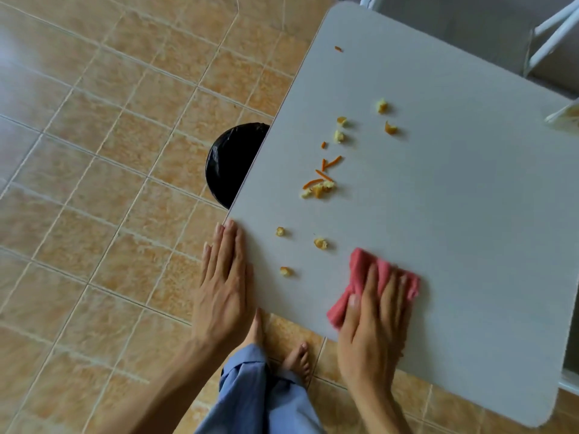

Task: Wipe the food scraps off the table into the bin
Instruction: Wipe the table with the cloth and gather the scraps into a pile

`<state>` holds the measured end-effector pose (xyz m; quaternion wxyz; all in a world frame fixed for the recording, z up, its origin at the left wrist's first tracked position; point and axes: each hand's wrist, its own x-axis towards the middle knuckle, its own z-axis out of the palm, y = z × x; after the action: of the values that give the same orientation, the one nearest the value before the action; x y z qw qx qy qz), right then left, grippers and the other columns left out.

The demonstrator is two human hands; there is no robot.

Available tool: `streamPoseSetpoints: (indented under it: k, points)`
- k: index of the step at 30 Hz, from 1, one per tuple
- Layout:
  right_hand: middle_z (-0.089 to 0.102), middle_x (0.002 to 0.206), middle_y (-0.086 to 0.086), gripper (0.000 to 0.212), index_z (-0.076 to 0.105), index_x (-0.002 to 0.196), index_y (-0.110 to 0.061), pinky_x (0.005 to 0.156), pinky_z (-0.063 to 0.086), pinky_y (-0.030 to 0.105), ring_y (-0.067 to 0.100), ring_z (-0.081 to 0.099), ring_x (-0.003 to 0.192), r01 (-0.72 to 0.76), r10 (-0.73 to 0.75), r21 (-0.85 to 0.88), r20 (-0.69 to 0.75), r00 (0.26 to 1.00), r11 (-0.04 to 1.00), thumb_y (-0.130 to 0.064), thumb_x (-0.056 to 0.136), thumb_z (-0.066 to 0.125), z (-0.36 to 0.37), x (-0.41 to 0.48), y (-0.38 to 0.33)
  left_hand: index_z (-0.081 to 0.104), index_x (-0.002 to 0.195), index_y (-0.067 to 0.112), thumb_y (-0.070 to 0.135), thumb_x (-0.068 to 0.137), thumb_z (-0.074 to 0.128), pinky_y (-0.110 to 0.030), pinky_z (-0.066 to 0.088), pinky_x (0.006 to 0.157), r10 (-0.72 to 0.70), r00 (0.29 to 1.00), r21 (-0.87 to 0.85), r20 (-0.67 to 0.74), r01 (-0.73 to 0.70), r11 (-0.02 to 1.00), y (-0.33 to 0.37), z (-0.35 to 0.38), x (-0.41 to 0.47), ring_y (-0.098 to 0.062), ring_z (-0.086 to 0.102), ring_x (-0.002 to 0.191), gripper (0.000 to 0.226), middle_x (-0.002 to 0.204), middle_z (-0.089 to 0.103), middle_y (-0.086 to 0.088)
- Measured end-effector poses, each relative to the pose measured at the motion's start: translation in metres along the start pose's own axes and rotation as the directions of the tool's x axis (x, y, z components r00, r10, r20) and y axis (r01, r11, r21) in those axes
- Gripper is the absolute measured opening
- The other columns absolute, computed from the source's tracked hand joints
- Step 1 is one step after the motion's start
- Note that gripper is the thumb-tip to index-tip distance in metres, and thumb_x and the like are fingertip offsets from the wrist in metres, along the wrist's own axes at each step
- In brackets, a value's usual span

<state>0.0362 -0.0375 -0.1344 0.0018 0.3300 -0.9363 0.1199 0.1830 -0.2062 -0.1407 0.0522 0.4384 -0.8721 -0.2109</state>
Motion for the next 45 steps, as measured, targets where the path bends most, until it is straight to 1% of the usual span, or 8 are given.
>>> streamPoseSetpoints:
  k: [3, 8, 20, 28, 31, 33, 40, 45]
  points:
    - [0.042, 0.158, 0.017, 0.050, 0.049, 0.148, -0.009, 0.120, 0.030, 0.059, 0.039, 0.034, 0.149, 0.198, -0.199, 0.020, 0.080, 0.977, 0.980, -0.027, 0.103, 0.043, 0.001, -0.043, -0.025, 0.015, 0.155, 0.003, 0.020, 0.103, 0.030, -0.044, 0.010, 0.124, 0.015, 1.000, -0.023, 0.016, -0.014, 1.000, -0.003, -0.001, 0.001, -0.023, 0.002, 0.153, 0.056, 0.165, 0.009, -0.011]
    - [0.030, 0.166, 0.009, 0.052, 0.036, 0.157, -0.021, 0.123, 0.026, 0.053, 0.030, 0.021, 0.156, 0.300, -0.307, 0.066, 0.180, 0.934, 0.952, -0.036, 0.107, 0.037, 0.020, -0.011, -0.063, 0.015, 0.154, 0.001, 0.017, 0.102, 0.034, -0.045, 0.009, 0.124, 0.008, 1.000, -0.057, 0.012, -0.007, 0.998, -0.003, 0.001, 0.000, -0.024, 0.002, 0.153, 0.058, 0.165, 0.008, -0.012]
    - [0.030, 0.166, 0.011, 0.053, 0.033, 0.158, -0.014, 0.126, 0.020, 0.051, 0.032, 0.017, 0.157, 0.226, -0.227, 0.013, 0.065, 0.972, 0.974, -0.032, 0.108, 0.037, 0.050, 0.118, -0.110, 0.021, 0.153, 0.001, 0.019, 0.102, 0.029, -0.044, 0.010, 0.122, -0.079, 0.997, -0.057, -0.022, 0.078, 0.995, 0.009, 0.007, 0.002, -0.025, 0.005, 0.153, 0.055, 0.164, 0.012, -0.012]
    - [0.023, 0.168, 0.014, 0.060, 0.027, 0.159, -0.011, 0.125, 0.021, 0.055, 0.035, 0.012, 0.157, 0.127, -0.128, 0.015, 0.112, 0.985, 0.992, -0.023, 0.103, 0.044, 0.034, 0.039, -0.089, 0.017, 0.154, 0.000, 0.016, 0.101, 0.029, -0.044, 0.008, 0.122, -0.044, 0.999, -0.097, -0.001, 0.043, 0.994, 0.005, 0.000, 0.000, -0.025, 0.004, 0.153, 0.056, 0.164, 0.012, -0.013]
    - [0.024, 0.167, 0.011, 0.077, 0.030, 0.159, -0.016, 0.124, 0.022, 0.055, 0.035, 0.017, 0.156, 0.241, -0.247, 0.052, 0.156, 0.956, 0.969, -0.022, 0.090, 0.062, 0.028, -0.005, -0.085, 0.017, 0.154, -0.001, 0.030, 0.103, 0.026, -0.042, 0.004, 0.123, -0.033, 0.999, -0.132, -0.001, 0.033, 0.991, 0.005, 0.001, 0.001, -0.025, 0.002, 0.153, 0.060, 0.165, 0.010, -0.013]
    - [0.023, 0.169, 0.007, 0.086, 0.027, 0.160, -0.024, 0.124, 0.019, 0.052, 0.030, 0.015, 0.157, 0.334, -0.344, 0.083, 0.197, 0.918, 0.939, -0.023, 0.086, 0.071, 0.028, -0.008, -0.089, 0.018, 0.154, 0.000, 0.023, 0.101, 0.038, -0.043, 0.006, 0.123, -0.041, 0.999, -0.160, -0.007, 0.040, 0.986, 0.004, 0.002, 0.003, -0.024, 0.002, 0.153, 0.061, 0.165, 0.010, -0.012]
    - [0.027, 0.167, 0.005, 0.058, 0.032, 0.159, -0.023, 0.125, 0.021, 0.051, 0.027, 0.016, 0.157, 0.278, -0.287, 0.082, 0.137, 0.948, 0.957, -0.032, 0.103, 0.044, 0.051, 0.087, -0.130, 0.016, 0.155, 0.003, 0.024, 0.105, 0.017, -0.043, 0.007, 0.122, -0.033, 0.999, -0.126, 0.006, 0.033, 0.991, 0.004, 0.001, 0.000, -0.024, 0.002, 0.153, 0.054, 0.165, 0.009, -0.012]
    - [0.034, 0.164, 0.009, 0.061, 0.039, 0.156, -0.016, 0.123, 0.026, 0.053, 0.030, 0.023, 0.155, 0.188, -0.193, 0.078, 0.067, 0.979, 0.979, -0.033, 0.097, 0.034, 0.052, 0.122, -0.149, 0.016, 0.154, 0.000, 0.013, 0.100, 0.032, -0.040, 0.006, 0.123, -0.055, 0.998, -0.041, -0.006, 0.055, 0.998, 0.005, 0.003, -0.001, -0.025, 0.001, 0.153, 0.058, 0.165, 0.009, -0.014]
